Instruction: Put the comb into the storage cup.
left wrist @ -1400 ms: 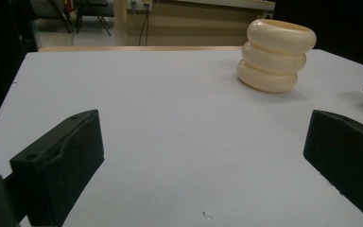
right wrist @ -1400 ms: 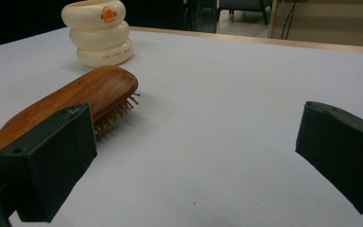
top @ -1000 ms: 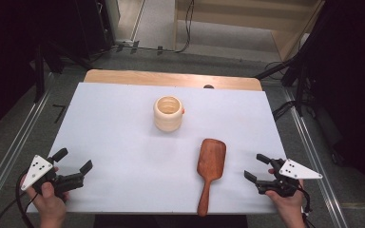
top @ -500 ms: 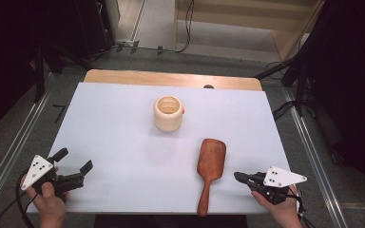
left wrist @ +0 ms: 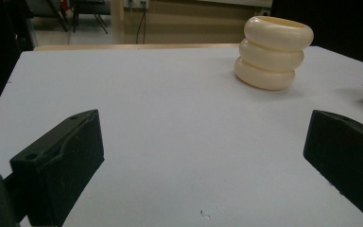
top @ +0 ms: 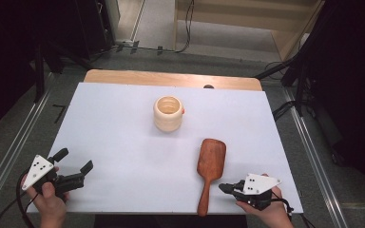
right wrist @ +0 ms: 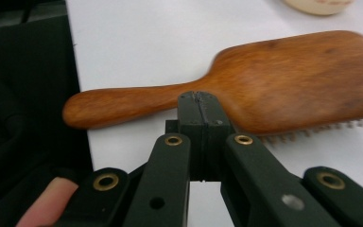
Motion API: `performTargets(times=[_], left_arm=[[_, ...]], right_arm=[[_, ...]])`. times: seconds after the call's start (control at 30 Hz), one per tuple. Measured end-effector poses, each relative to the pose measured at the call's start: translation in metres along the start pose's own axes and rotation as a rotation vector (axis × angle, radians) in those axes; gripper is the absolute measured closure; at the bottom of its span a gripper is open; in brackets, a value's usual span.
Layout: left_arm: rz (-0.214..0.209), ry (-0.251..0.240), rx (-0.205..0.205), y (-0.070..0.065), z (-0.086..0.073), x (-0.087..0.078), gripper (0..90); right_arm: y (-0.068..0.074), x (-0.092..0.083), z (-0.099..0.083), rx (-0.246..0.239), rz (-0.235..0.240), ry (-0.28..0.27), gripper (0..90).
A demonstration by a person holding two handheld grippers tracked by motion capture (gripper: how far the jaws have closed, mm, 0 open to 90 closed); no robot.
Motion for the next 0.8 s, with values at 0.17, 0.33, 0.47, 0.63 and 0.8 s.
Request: performTargets(times=[0.17,0.33,0.47,0.63,0.8], left_arm=[[-0.004,0.001,0.002,-0.001,0.000,0.000,0.0],[-0.006,0.002,0.004,-0.001,0.000,0.000,0.0],[-0.005,0.002,0.004,-0.001,0.000,0.001,0.0],[-0.003,0.005,0.006,-0.001,0.000,0.001,0.0],[-0.004,0.008,0.010,-0.001,0.000,0.001,0.0]], right_arm=[[0.007,0.010,0.002,-0.018,0.048,0.017,88.3],[0.010,0.017,-0.001,-0.022,0.075,0.050,88.3],[0.014,0.023,-0.003,-0.041,0.088,0.084,88.4],[0.016,0.029,-0.003,-0.047,0.098,0.098,88.4],[0.017,0.034,-0.002,-0.054,0.101,0.100,88.4]])
Point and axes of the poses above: each handheld gripper's, and its own axes: x roughly forward along the jaws, z roughly out of its top, y roughly to its left, the point moved 4 cm from there along x, roughly forward along the jaws, and after that the axes turned 9 degrees about -y, right-handed, at the moved point
